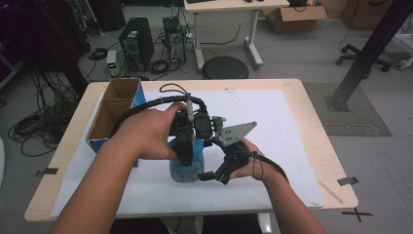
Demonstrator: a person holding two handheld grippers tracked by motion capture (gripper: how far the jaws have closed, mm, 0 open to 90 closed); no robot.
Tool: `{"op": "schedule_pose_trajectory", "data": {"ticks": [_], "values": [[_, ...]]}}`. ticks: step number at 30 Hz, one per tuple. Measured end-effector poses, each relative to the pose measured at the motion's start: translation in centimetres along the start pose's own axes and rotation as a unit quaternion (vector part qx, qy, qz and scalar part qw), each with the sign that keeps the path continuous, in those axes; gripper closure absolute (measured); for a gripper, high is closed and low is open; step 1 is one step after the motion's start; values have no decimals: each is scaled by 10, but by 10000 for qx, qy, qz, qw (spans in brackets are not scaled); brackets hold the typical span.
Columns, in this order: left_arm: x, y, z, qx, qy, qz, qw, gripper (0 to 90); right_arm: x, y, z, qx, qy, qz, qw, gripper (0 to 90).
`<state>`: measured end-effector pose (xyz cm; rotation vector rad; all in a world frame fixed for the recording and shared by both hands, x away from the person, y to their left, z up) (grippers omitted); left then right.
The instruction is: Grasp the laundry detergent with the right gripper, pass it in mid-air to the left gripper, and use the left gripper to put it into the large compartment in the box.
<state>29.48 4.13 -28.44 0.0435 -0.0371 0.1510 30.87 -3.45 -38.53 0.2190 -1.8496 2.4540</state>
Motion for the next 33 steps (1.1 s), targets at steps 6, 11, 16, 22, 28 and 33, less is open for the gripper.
{"op": "schedule_pose_trajectory", "data": {"ticks": [6, 11, 16, 22, 28, 33], "values": [[6, 6, 14, -75, -5, 383, 9992, 389, -2, -7, 19, -187, 53, -56, 9998, 1], [17, 16, 35, -219, -87, 915, 9955, 388, -1, -10, 36, -287, 207, -76, 9993, 1], [30, 28, 59, -336, -198, 1692, 9848, 388, 1, -9, 50, -197, 394, -121, 9990, 1], [48, 50, 81, -476, -372, 2486, 9667, 388, 0, -13, 70, 83, 711, 42, 9974, 1], [65, 76, 105, -631, -493, 3056, 9488, 388, -2, -17, 87, 470, 925, 230, 9943, 1], [81, 97, 119, -510, -519, 3663, 9277, 388, -6, -19, 96, 726, 1066, 280, 9912, 1]]}}
Point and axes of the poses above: each handheld gripper's, and its own axes: z roughly backward along the jaws, y roughly out of its underside, x roughly to its left, the point moved 7 cm from there along -z, roughly forward along the jaws, and after that the axes turned 1 degree about -x, right-handed, at the moved point
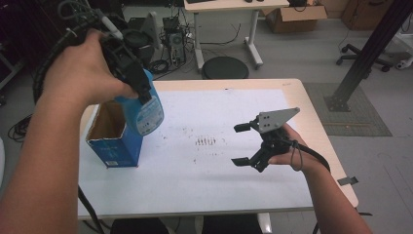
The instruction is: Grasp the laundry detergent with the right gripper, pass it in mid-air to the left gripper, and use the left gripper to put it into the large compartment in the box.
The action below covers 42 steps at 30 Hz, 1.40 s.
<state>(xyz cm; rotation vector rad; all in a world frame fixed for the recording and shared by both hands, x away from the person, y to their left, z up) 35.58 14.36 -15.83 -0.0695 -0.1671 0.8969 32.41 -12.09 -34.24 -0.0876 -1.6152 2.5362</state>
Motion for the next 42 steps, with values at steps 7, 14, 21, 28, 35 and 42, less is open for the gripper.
{"op": "schedule_pose_trajectory", "data": {"ticks": [7, 14, 21, 28, 35, 42], "values": [[35, 8, 9, 109, 138, 886, 9959, 388, -8, -1, 7, 248, 85, 53, 9996, 2], [67, 18, 11, 222, 136, 1749, 9842, 388, -17, 0, 12, 524, 157, 123, 9984, 5], [92, 24, 4, 288, 212, 2285, 9729, 388, -24, -2, 18, 719, 232, 184, 9970, 8], [114, 25, 1, 359, 136, 2751, 9606, 388, -28, 3, 26, 848, 320, 162, 9958, 9], [130, 27, -4, 427, 32, 3098, 9498, 388, -33, 11, 33, 970, 418, 103, 9943, 9], [137, 26, -16, 503, 100, 3259, 9440, 387, -36, 14, 37, 1088, 482, 68, 9929, 10]]}}
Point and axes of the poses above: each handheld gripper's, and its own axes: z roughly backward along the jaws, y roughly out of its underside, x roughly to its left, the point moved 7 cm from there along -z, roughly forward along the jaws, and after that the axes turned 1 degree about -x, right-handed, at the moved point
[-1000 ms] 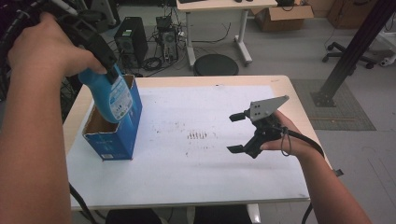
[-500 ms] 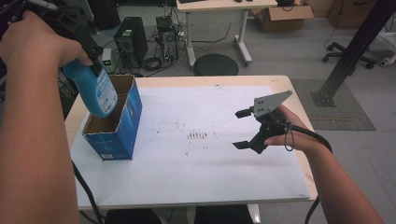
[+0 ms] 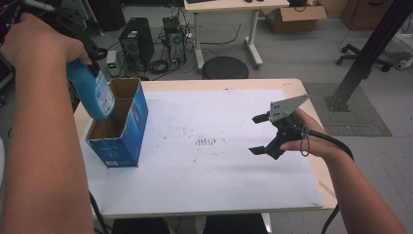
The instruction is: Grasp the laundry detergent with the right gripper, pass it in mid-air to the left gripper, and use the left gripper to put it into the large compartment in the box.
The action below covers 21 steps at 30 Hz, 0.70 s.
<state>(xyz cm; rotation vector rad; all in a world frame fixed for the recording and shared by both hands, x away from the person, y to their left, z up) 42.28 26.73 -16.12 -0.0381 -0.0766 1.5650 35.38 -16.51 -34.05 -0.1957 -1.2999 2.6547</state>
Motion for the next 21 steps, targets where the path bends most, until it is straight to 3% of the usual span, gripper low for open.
{"op": "schedule_pose_trajectory", "data": {"ticks": [10, 21], "values": [[6, -4, -19, 97, -2, 90, 9999, 387, -2, 1, -1, 91, 18, -10, 10000, 12], [2, -6, -40, 194, 35, 52, 9998, 387, -1, 2, 1, 68, 21, -16, 10000, 13]]}}
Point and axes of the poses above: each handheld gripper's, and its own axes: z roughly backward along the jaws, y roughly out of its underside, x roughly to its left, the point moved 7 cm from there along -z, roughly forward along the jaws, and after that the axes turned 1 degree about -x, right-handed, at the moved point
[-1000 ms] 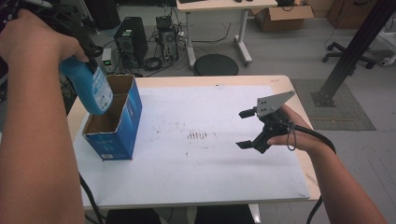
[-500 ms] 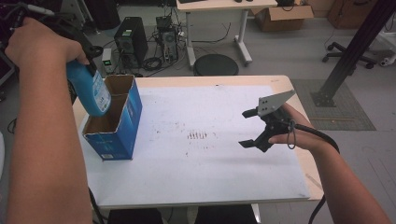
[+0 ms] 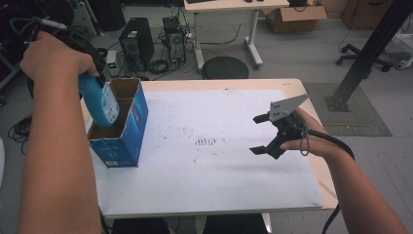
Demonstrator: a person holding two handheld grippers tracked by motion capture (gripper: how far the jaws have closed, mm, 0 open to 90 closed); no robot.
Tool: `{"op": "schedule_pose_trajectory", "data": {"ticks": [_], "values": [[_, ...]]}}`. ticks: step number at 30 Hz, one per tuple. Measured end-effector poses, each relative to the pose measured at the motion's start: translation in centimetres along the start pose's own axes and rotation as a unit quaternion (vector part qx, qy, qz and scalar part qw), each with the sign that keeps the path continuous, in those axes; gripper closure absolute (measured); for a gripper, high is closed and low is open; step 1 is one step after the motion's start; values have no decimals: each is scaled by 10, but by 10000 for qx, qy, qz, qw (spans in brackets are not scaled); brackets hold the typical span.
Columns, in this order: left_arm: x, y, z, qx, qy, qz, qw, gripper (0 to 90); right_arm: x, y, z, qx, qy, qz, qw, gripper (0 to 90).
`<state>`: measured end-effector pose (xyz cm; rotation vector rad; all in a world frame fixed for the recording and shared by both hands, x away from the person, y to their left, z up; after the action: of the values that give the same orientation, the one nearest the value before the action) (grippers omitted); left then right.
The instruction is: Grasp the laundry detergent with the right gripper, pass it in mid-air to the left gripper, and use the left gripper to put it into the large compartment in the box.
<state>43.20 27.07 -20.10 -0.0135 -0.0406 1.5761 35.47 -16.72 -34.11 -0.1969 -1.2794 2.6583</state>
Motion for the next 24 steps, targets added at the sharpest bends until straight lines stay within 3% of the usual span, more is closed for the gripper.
{"op": "schedule_pose_trajectory", "data": {"ticks": [8, 24], "values": [[1, -1, -19, 45, 11, 25, 10000, 387, 0, 1, 1, -12, -2, 12, 10000, 13], [-1, 0, -76, 251, 80, -40, 9996, 386, 2, 0, -4, 6, -65, 5, 10000, 13]]}}
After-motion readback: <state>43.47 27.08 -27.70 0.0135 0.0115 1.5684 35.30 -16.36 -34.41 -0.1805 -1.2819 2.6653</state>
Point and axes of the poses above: each handheld gripper's, and its own axes: z roughly backward along the jaws, y roughly out of its underside, x roughly to its left, the point moved 7 cm from there along -z, roughly forward along the jaws, and after that the axes turned 1 degree about -x, right-handed, at the moved point
